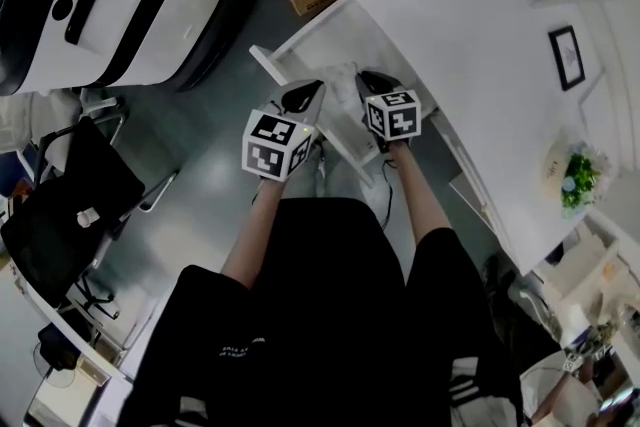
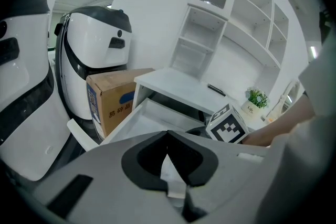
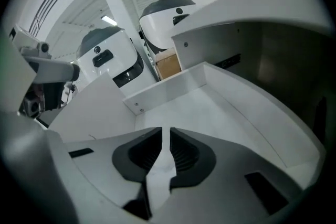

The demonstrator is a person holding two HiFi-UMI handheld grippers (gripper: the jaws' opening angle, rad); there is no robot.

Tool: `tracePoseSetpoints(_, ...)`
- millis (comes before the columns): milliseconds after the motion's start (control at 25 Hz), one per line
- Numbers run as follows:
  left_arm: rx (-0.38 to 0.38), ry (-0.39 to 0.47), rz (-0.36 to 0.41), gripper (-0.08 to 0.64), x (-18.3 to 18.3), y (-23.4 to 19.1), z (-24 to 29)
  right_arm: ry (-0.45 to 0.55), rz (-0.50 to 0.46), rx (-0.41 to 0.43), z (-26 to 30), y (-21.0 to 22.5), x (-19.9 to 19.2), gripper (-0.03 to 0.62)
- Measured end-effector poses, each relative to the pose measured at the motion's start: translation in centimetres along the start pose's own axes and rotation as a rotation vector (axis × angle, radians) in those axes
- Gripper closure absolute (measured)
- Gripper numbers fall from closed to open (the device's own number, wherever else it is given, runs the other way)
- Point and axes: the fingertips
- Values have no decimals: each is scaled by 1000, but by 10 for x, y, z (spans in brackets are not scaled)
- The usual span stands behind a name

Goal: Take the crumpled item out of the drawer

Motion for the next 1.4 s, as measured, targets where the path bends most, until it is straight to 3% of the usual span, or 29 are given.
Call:
tracePoseSetpoints(280, -5, -7, 0, 563, 1, 0, 8, -62, 41, -5, 26, 8, -16, 482)
tracePoseSetpoints(520, -13, -19, 4, 562, -2, 2, 12, -138, 8, 24, 46, 7, -27, 437)
tracePoseSetpoints(840, -3, -28, -7, 561, -3, -4, 12, -218, 4, 60, 56, 3, -31, 443)
tracePoseSetpoints(1080, -5, -33, -8, 563, -4, -4, 13, -248, 0, 82, 56, -1, -32, 504)
tracePoseSetpoints(1400, -26, -32, 5, 563, -2, 3, 10, -221, 30, 88, 40, -7, -27, 545)
Point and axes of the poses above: the fingertips, and each gripper's own axes: z forward along the fingers, y to its right, x out of its top, and after that the axes turned 5 degrees about -z, right-handed
